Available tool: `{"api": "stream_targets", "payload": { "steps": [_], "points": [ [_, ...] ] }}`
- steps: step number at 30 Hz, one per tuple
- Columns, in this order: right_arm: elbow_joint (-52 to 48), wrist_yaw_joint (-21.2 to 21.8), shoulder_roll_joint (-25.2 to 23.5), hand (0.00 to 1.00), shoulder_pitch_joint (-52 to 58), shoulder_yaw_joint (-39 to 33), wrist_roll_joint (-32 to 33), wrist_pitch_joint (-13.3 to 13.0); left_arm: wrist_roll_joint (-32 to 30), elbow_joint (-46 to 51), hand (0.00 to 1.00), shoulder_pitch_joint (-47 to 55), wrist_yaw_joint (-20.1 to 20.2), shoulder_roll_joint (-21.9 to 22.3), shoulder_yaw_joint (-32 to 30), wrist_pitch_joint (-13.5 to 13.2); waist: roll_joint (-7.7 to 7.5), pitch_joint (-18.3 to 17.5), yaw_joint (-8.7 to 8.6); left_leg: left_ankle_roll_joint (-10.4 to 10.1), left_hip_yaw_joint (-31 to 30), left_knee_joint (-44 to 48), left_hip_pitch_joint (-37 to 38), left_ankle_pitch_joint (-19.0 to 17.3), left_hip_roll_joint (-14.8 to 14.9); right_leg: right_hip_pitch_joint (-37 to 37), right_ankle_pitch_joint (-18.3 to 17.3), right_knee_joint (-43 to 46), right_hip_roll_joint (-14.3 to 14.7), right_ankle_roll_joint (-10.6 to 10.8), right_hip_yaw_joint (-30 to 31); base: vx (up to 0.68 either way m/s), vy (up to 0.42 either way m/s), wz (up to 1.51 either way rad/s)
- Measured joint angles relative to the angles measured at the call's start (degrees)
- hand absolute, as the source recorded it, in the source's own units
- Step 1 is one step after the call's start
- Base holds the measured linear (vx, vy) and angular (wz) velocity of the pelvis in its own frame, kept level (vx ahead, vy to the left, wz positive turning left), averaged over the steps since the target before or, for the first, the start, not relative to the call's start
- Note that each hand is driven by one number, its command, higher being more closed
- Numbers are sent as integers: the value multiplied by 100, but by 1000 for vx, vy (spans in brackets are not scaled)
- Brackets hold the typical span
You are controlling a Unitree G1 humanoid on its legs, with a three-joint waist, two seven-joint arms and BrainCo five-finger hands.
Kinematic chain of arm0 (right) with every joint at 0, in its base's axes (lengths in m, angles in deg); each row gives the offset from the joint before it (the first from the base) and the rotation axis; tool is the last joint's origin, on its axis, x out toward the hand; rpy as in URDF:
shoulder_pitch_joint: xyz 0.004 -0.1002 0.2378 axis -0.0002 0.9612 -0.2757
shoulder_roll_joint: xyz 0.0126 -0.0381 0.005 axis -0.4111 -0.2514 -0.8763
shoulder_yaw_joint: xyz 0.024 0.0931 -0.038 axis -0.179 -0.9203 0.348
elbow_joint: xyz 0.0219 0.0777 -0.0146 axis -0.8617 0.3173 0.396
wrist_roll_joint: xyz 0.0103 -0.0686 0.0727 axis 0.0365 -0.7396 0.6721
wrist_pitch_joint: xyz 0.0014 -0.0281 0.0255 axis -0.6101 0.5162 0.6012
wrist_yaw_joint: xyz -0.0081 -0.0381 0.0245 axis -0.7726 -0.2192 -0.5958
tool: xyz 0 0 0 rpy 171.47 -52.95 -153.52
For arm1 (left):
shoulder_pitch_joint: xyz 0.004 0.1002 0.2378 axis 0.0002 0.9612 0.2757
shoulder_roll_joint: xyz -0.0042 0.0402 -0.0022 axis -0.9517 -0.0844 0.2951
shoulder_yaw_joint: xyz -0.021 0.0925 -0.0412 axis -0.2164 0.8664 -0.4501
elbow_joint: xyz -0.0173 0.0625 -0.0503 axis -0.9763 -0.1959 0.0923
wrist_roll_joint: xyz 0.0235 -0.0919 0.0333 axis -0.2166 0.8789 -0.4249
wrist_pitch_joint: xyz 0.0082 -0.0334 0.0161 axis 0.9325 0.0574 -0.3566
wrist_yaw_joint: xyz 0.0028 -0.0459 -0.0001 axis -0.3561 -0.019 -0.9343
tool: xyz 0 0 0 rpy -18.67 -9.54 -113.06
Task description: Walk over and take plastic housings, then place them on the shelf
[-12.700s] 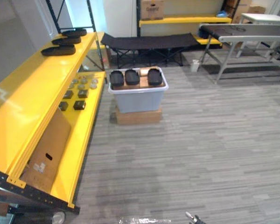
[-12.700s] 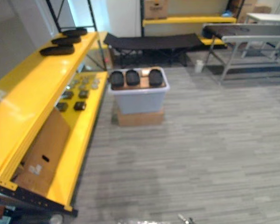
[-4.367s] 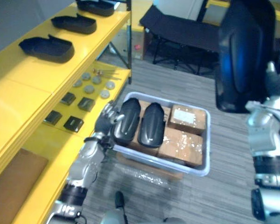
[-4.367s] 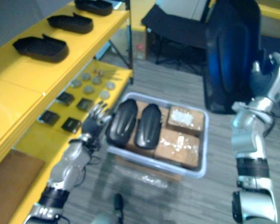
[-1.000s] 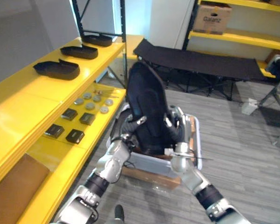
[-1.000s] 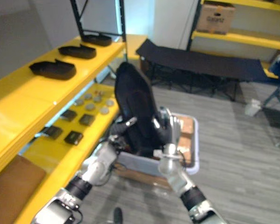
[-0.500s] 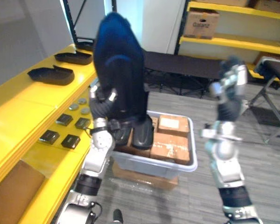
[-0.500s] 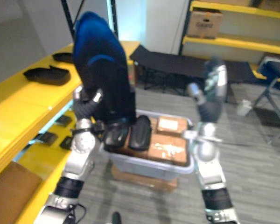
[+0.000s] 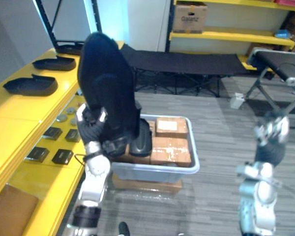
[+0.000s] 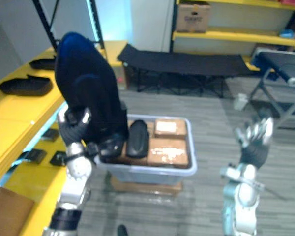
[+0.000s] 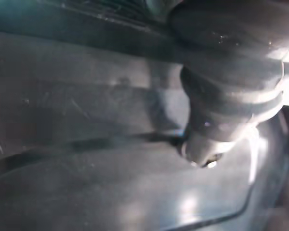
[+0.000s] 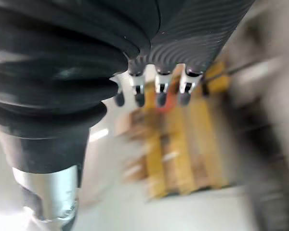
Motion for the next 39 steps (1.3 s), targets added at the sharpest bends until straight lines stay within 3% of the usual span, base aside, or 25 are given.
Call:
{"api": "stream_targets", "payload": {
  "steps": [3, 8, 10, 15, 20, 24, 27, 30, 33, 39],
  "points": [
    [718, -241, -185, 0, 312, -102, -16, -127, 134, -17, 100, 248, 279, 9, 159, -41, 133, -1, -25, -5, 61, 0, 4, -4, 26, -36, 1, -9, 14, -1, 54, 47, -5, -9],
    [749, -230, -256, 0, 479, -160, -253, -414, 628, -73, 100, 633, 287, 8, -160, -161, 159, -12, -11, -14, 111, 1, 19, -9, 72, -70, 2, -20, 47, -2, 122, 45, -15, -9],
    [749, -191, -256, 0, 424, -148, -253, -439, 629, -76, 100, 752, 207, 5, -307, -162, 138, 1, 2, -14, 93, 1, 16, -9, 59, -65, 2, -25, 38, -2, 116, 30, 6, 3],
    [733, 42, -239, 0, 257, 73, -251, -440, 564, -42, 100, 830, -418, 6, -642, -165, 106, 18, 93, -52, -313, 1, -104, -9, -38, 84, -27, -80, 1, 33, -293, 22, 21, 40],
    [749, 221, -104, 0, -329, 881, -314, -426, 333, 703, 100, 1370, -882, 194, -1516, -157, 81, 57, 509, -57, -1000, 3, -289, 84, -227, 366, -132, -82, -53, 84, -1061, 28, 6, 70],
    [814, 313, -44, 0, -750, 1249, -565, -426, 335, 1051, 100, 1816, -899, 249, -2144, -151, 29, 120, 855, -14, -1485, 3, -325, 128, -417, 665, -214, -38, -124, 123, -1627, 42, -3, 79],
    [962, 400, -19, 0, -1147, 1462, -702, -428, 344, 1218, 100, 2160, -829, 528, -2738, -152, -29, 152, 1146, 60, -1822, 4, -451, 183, -601, 768, -273, 17, -193, 119, -2033, 23, 19, 65],
    [1080, 426, -7, 0, -1321, 1690, -753, -402, 400, 1247, 100, 2310, -797, 653, -2956, -156, -128, 212, 1287, 111, -1924, 3, -457, 146, -684, 807, -365, 100, -244, 12, -2096, -3, 38, 35],
    [1079, 423, -7, 0, -1389, 1925, -1007, -243, 527, 1246, 100, 2339, -797, 681, -3173, -157, -229, 272, 1291, 128, -1919, 4, -457, 134, -711, 811, -480, 197, -280, -40, -2158, -29, 24, 14],
    [1076, 652, 63, 0, -1357, 1997, -1144, 11, 625, 1246, 100, 2442, -823, 864, -3378, -155, -230, 287, 1292, 125, -1746, 6, -361, 132, -557, 817, -510, 165, -158, -60, -1897, -50, -9, -13]
  ]
}}
